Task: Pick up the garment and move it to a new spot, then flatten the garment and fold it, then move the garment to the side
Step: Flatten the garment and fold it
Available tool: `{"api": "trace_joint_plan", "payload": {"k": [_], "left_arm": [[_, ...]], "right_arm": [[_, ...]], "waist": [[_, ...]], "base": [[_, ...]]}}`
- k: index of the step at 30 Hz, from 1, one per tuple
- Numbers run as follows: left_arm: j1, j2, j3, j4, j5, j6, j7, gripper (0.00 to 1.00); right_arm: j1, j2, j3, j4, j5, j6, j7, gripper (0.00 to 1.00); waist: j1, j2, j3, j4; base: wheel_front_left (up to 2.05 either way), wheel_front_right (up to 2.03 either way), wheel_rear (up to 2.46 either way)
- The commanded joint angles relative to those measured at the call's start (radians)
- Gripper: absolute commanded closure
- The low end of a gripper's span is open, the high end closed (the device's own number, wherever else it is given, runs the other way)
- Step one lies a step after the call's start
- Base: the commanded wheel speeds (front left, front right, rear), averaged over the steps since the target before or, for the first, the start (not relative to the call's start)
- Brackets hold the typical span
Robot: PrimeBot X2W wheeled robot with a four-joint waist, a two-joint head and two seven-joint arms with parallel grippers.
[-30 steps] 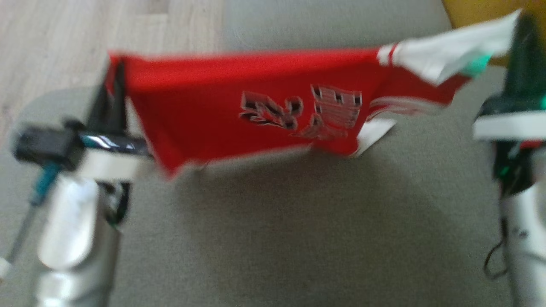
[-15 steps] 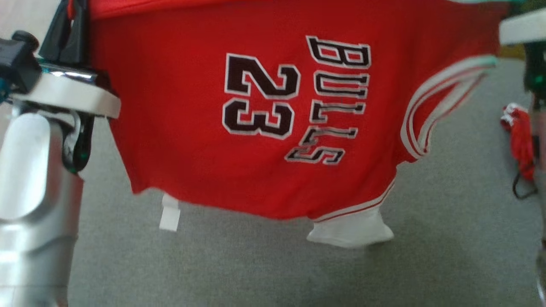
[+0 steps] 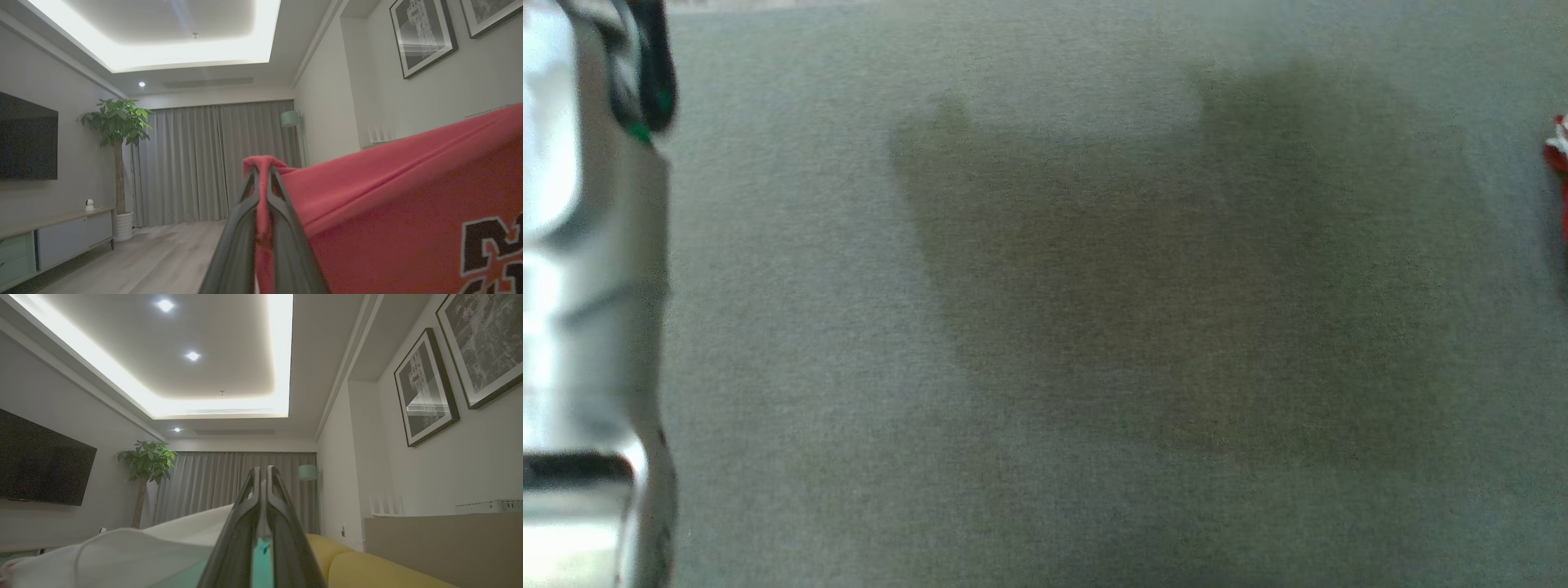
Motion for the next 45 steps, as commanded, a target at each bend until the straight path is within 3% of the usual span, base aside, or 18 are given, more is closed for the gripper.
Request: {"api": "trace_joint_plan", "payload": {"k": [1,5,17,22,27,31,36,41,45], "left_arm": [[0.038,0.039,0.045,-0.009,-0.006,0.001,-0.003,1.00],[0.184,0.015,0.086,-0.012,-0.013,0.000,-0.003,1.00],[0.753,-0.143,0.216,-0.024,-0.008,-0.045,-0.003,1.00],[0.911,-0.161,0.240,-0.045,-0.001,-0.042,-0.003,1.00],[1.041,-0.162,0.181,-0.075,-0.046,-0.031,-0.004,1.00],[1.097,-0.162,0.157,-0.092,-0.056,-0.024,-0.004,1.00],[1.129,-0.163,0.141,-0.128,-0.059,-0.013,-0.004,1.00],[1.066,-0.163,0.134,-0.153,-0.057,-0.012,-0.004,1.00],[0.985,-0.163,0.125,-0.123,-0.065,-0.009,-0.004,1.00]], "right_arm": [[0.035,0.021,-0.001,-0.032,0.009,-0.001,-0.004,1.00],[0.203,0.017,0.009,-0.049,0.063,-0.001,-0.004,1.00],[0.961,0.063,0.014,-0.144,0.300,-0.001,-0.005,1.00],[1.167,0.088,0.041,-0.184,0.345,-0.001,-0.005,1.00],[1.330,0.084,0.080,-0.199,0.376,-0.001,-0.005,1.00],[1.401,0.057,0.079,-0.226,0.361,-0.001,-0.005,1.00],[1.424,0.070,0.033,-0.282,0.380,-0.001,-0.005,1.00],[1.324,0.077,0.050,-0.317,0.372,-0.001,0.003,1.00],[1.194,0.094,0.070,-0.265,0.346,-0.001,0.029,1.00]], "waist": [[-0.0005,0.0001,0.006,-0.015],[-0.0005,0.0001,0.013,-0.033],[-0.0005,0.0001,-0.024,-0.098],[-0.0005,0.0001,-0.083,-0.118],[-0.0005,0.0001,-0.137,-0.122],[-0.0005,0.0001,-0.163,-0.118],[-0.0005,0.0001,-0.173,-0.106],[-0.0005,0.0001,-0.144,-0.084],[-0.0005,0.0001,-0.108,-0.069]], "base": [[0.00,0.00,0.00],[0.00,0.00,0.00],[0.00,0.00,0.00],[0.00,0.00,0.00],[0.00,0.00,0.00],[0.00,0.00,0.00],[0.00,0.00,0.00],[0.00,0.00,0.00],[0.00,0.00,0.00]]}}
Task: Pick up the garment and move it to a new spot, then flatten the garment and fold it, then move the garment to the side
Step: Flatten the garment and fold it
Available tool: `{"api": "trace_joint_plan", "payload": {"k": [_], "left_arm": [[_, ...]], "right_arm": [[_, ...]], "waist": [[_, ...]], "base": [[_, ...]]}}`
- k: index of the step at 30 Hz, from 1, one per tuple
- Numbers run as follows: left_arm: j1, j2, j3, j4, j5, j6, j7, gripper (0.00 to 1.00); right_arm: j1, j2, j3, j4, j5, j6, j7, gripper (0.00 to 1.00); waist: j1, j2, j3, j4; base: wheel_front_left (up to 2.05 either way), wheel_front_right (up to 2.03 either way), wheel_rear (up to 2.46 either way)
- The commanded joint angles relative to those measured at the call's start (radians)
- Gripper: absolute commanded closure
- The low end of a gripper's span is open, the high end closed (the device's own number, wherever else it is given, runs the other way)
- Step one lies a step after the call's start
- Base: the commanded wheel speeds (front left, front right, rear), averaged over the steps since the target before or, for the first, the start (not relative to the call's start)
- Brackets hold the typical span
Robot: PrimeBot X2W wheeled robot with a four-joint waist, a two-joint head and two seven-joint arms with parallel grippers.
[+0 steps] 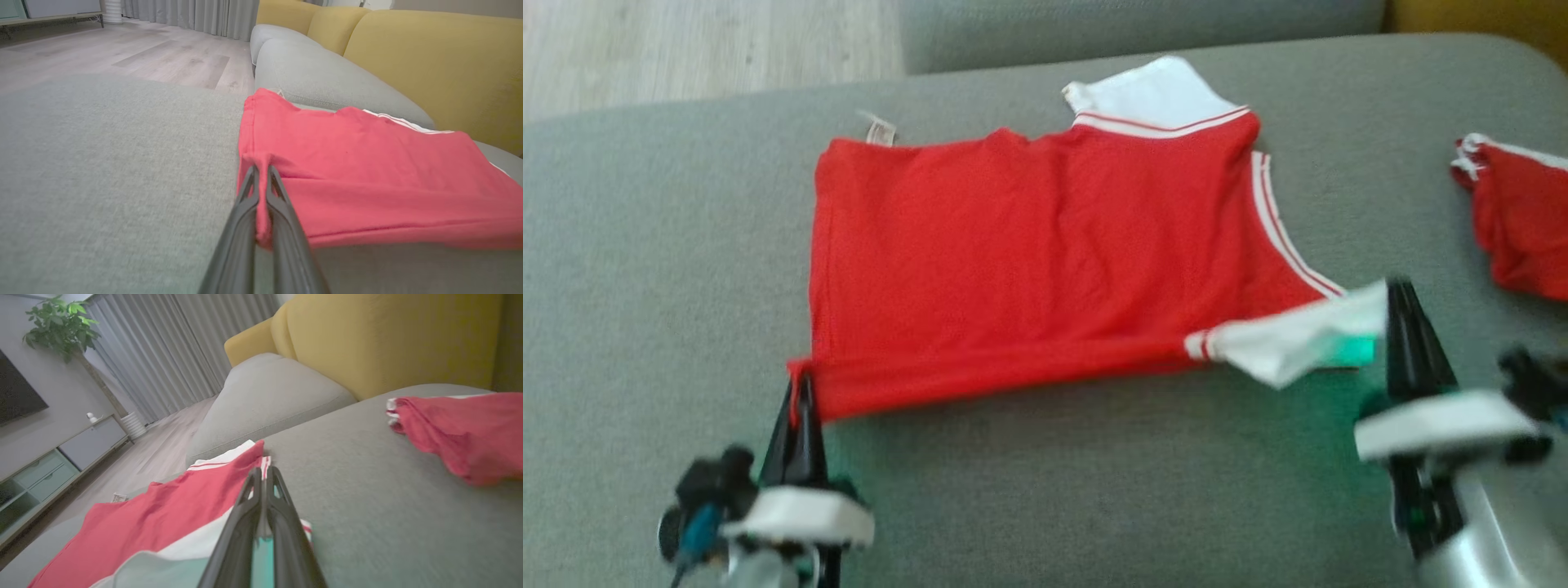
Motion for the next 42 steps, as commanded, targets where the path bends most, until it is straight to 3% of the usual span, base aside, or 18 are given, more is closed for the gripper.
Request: {"api": "trace_joint_plan", "payload": {"k": [1,13,19,20,21,22,23,33,42], "left_arm": [[-0.049,0.013,0.025,-0.016,-0.009,0.009,-0.005,1.00],[-0.313,0.013,-0.016,0.180,0.020,0.011,-0.005,1.00],[-0.377,0.013,-0.031,0.238,0.018,0.025,-0.005,1.00],[-0.385,0.013,-0.032,0.241,0.018,0.028,-0.005,0.86],[-0.391,0.013,-0.030,0.237,0.018,0.033,-0.005,0.62],[-0.395,0.013,-0.027,0.229,0.021,0.040,-0.005,0.00],[-0.397,0.013,-0.023,0.215,0.026,0.046,-0.005,0.00],[-0.278,0.013,0.018,0.053,0.121,0.084,-0.005,0.00],[-0.115,0.013,0.044,0.021,0.144,0.086,-0.005,0.00]], "right_arm": [[-0.053,-0.004,0.026,-0.009,-0.014,-0.001,0.005,1.00],[-0.442,0.026,0.014,0.333,-0.122,-0.001,0.003,1.00],[-0.530,0.039,0.010,0.453,-0.161,-0.001,-0.024,1.00],[-0.540,0.041,0.005,0.469,-0.166,-0.001,-0.027,1.00],[-0.550,0.044,-0.001,0.481,-0.169,-0.001,-0.030,0.84],[-0.558,0.048,-0.003,0.487,-0.174,-0.001,-0.032,0.11],[-0.564,0.050,-0.004,0.488,-0.181,-0.001,-0.034,0.00],[-0.439,0.043,-0.027,0.248,-0.408,-0.001,-0.036,0.00],[-0.240,0.082,-0.070,0.213,-0.441,-0.001,-0.036,0.00]], "waist": [[-0.0002,0.0000,0.021,0.011],[-0.0002,0.0000,0.137,0.042],[-0.0002,0.0000,0.145,0.045],[-0.0002,0.0000,0.146,0.045],[-0.0002,0.0000,0.146,0.045],[-0.0002,0.0000,0.146,0.045],[-0.0002,0.0000,0.146,0.045],[-0.0002,0.0000,0.107,0.046],[-0.0002,0.0000,0.008,0.051]], "base": [[0.00,0.00,0.00],[0.00,0.00,0.00],[0.00,0.00,0.00],[0.00,0.00,0.00],[0.00,0.00,0.00],[0.00,0.00,0.00],[0.00,0.00,0.00],[0.00,0.00,0.00],[0.00,0.00,0.00]]}}
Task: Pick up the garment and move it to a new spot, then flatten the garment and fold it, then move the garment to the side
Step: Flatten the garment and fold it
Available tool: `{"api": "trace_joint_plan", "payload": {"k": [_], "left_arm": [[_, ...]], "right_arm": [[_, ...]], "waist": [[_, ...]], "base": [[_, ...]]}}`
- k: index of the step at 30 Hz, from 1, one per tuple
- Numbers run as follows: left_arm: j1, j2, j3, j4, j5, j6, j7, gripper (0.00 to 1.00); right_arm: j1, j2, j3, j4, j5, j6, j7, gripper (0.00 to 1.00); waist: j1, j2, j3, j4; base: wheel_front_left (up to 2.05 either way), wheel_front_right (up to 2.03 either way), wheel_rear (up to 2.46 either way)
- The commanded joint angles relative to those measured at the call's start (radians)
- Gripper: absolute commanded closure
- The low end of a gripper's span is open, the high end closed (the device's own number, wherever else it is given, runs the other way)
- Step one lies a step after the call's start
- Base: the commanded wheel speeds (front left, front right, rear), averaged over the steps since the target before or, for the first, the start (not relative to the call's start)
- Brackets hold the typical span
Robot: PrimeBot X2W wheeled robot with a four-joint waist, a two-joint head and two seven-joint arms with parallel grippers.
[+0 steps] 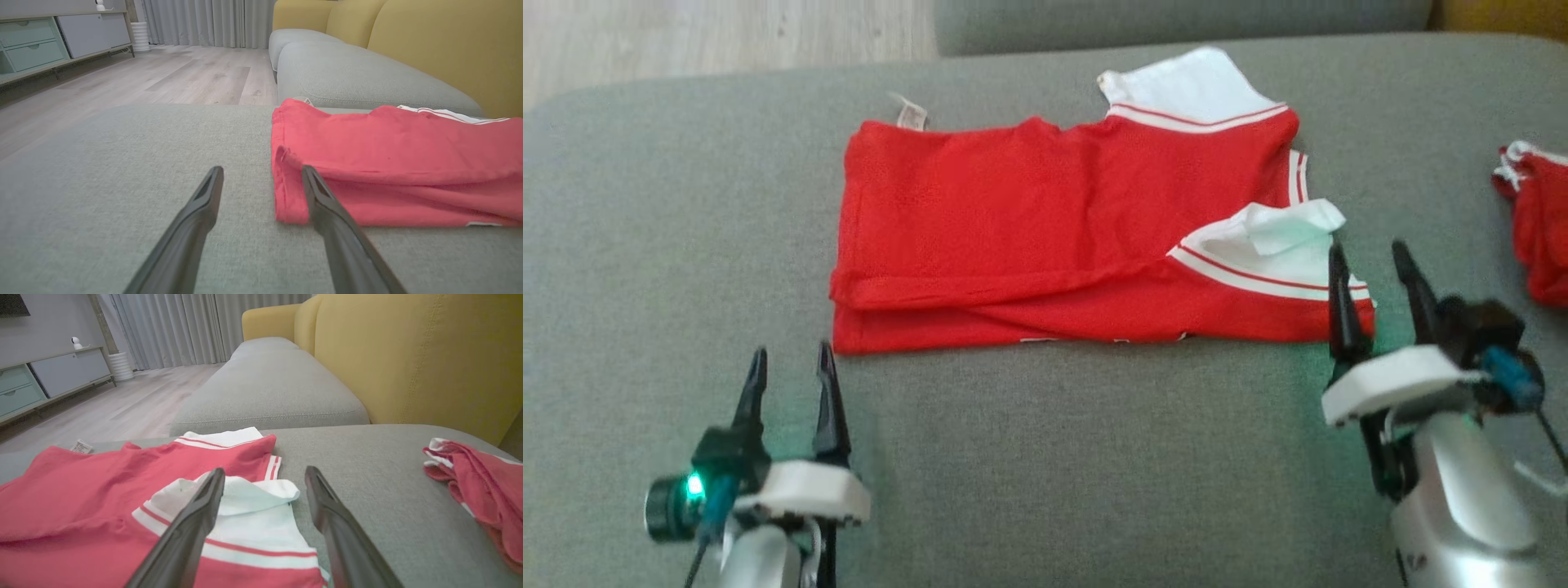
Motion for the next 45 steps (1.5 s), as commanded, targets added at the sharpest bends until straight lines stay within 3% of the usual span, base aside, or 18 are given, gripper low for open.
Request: {"api": "trace_joint_plan", "payload": {"k": [1,10,17,31,45], "left_arm": [[0.004,0.016,0.030,-0.030,0.008,0.006,-0.005,0.00],[0.167,0.016,-0.006,-0.058,-0.035,0.002,-0.005,0.00],[0.200,0.016,-0.026,-0.067,-0.045,0.008,-0.005,0.00],[-0.041,0.016,-0.020,0.010,-0.103,-0.036,-0.005,0.00],[-0.148,0.016,-0.009,0.138,-0.155,-0.089,-0.005,0.00]], "right_arm": [[0.001,0.008,0.022,-0.030,-0.007,-0.001,-0.011,0.00],[0.156,0.021,0.028,-0.016,0.006,-0.001,-0.011,0.00],[0.187,0.024,0.037,-0.022,0.017,-0.001,-0.011,0.00],[0.068,0.025,0.026,-0.052,0.018,-0.001,-0.011,0.00],[0.018,0.026,-0.045,-0.059,0.008,-0.001,-0.011,0.00]], "waist": [[0.0002,0.0000,-0.030,0.001],[0.0002,0.0000,-0.125,0.006],[0.0002,0.0000,-0.126,0.007],[0.0002,0.0000,0.081,-0.007],[0.0002,0.0000,0.164,-0.038]], "base": [[0.00,0.00,0.00],[0.00,0.00,0.00],[0.00,0.00,0.00],[0.00,0.00,0.00],[0.00,0.00,0.00]]}}
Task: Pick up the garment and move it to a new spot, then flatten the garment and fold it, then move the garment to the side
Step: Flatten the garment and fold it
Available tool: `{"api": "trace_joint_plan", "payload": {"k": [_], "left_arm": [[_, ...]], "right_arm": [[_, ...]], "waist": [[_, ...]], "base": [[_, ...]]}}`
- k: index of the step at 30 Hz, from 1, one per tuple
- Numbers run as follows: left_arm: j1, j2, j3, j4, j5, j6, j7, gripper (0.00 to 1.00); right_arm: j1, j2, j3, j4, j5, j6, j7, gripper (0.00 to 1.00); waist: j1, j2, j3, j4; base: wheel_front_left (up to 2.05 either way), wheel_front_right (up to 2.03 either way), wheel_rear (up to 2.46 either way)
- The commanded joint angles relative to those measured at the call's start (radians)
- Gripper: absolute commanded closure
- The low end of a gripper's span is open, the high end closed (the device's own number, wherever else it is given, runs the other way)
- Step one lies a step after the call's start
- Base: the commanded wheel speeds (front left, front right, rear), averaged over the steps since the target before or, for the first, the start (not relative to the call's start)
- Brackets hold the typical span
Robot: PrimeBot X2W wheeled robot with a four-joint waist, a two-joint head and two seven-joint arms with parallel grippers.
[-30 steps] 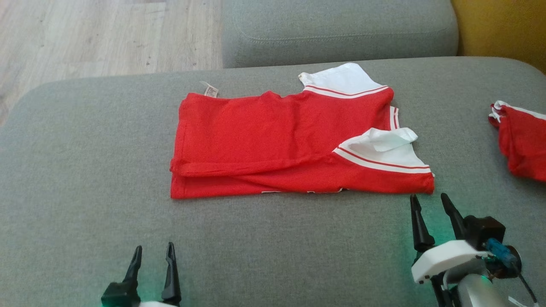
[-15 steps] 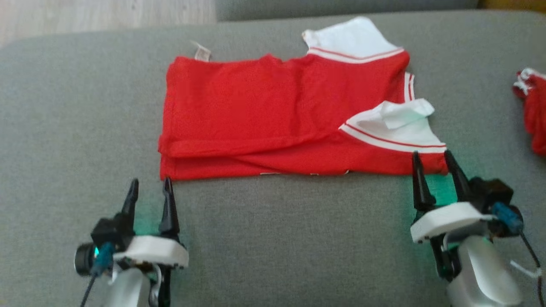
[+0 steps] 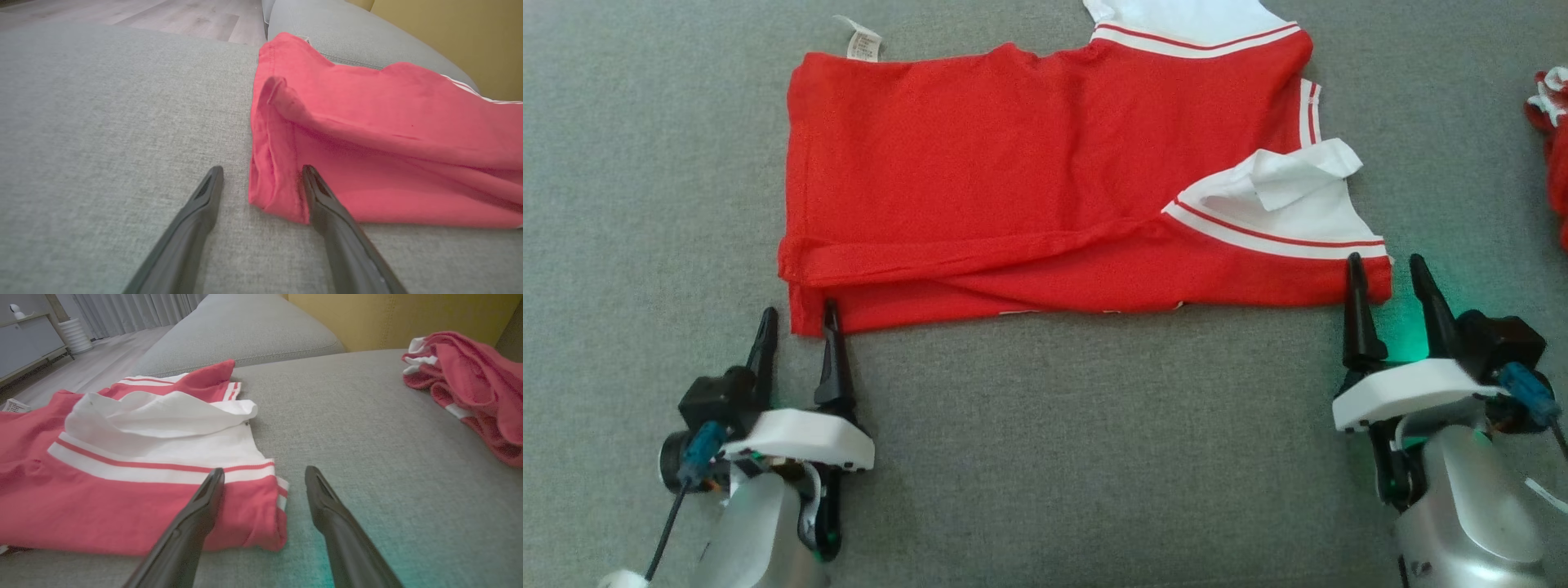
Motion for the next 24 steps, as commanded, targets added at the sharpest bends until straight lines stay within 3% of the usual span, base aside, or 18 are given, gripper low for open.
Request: {"api": "trace_joint_plan", "payload": {"k": [1,6,7,8,9,10,11,12,13,17,24], "left_arm": [[-0.020,0.013,0.018,0.006,-0.006,-0.011,-0.003,0.00],[-0.041,0.013,-0.025,0.068,-0.048,-0.042,-0.003,0.02],[-0.045,0.013,-0.039,0.085,-0.063,-0.047,-0.003,0.16],[-0.050,0.013,-0.049,0.100,-0.088,-0.051,-0.003,0.53],[-0.055,0.013,-0.061,0.112,-0.106,-0.053,-0.003,0.68],[-0.059,0.013,-0.077,0.122,-0.117,-0.055,-0.003,1.00],[-0.062,0.013,-0.091,0.130,-0.127,-0.056,-0.003,1.00],[-0.065,0.013,-0.101,0.134,-0.134,-0.057,-0.003,1.00],[-0.066,0.013,-0.109,0.136,-0.140,-0.057,-0.003,1.00],[-0.059,0.013,-0.125,0.099,-0.159,-0.058,-0.003,1.00],[-0.061,0.024,-0.015,-0.060,-0.093,-0.058,-0.003,1.00]], "right_arm": [[-0.025,-0.002,0.012,-0.024,-0.003,-0.001,-0.011,0.00],[-0.037,-0.002,0.005,0.012,0.006,-0.001,-0.011,0.00],[-0.040,-0.002,0.015,0.030,0.015,-0.001,-0.011,0.00],[-0.041,-0.002,0.028,0.059,0.023,-0.001,-0.011,0.00],[-0.046,-0.002,0.040,0.087,0.038,-0.001,-0.011,0.00],[-0.051,-0.002,0.054,0.115,0.049,-0.001,-0.011,0.00],[-0.056,-0.002,0.071,0.138,0.055,-0.001,-0.011,0.12],[-0.061,-0.002,0.089,0.156,0.068,-0.001,-0.011,0.89],[-0.065,-0.001,0.103,0.170,0.083,-0.001,-0.011,1.00],[-0.066,-0.001,0.126,0.174,0.138,-0.001,-0.011,1.00],[-0.113,-0.031,0.116,0.083,0.247,-0.001,-0.011,1.00]], "waist": [[-0.0001,0.0000,0.004,-0.002],[-0.0001,0.0000,0.014,-0.004],[-0.0001,0.0000,0.015,-0.004],[-0.0001,0.0000,0.015,-0.003],[-0.0001,0.0000,0.014,-0.003],[-0.0001,0.0000,0.014,-0.002],[-0.0001,0.0000,0.012,-0.002],[-0.0001,0.0000,0.011,0.000],[-0.0001,0.0000,0.009,0.000],[-0.0001,0.0000,-0.007,0.002],[-0.0001,0.0000,-0.086,0.010]], "base": [[0.00,0.00,0.00],[0.00,0.00,0.00],[0.00,0.00,0.00],[0.00,0.00,0.00],[0.00,0.00,0.00],[0.00,0.00,0.00],[0.00,0.00,0.00],[0.00,0.00,0.00],[0.00,0.00,0.00],[0.00,0.00,0.00],[0.00,0.00,0.00]]}}
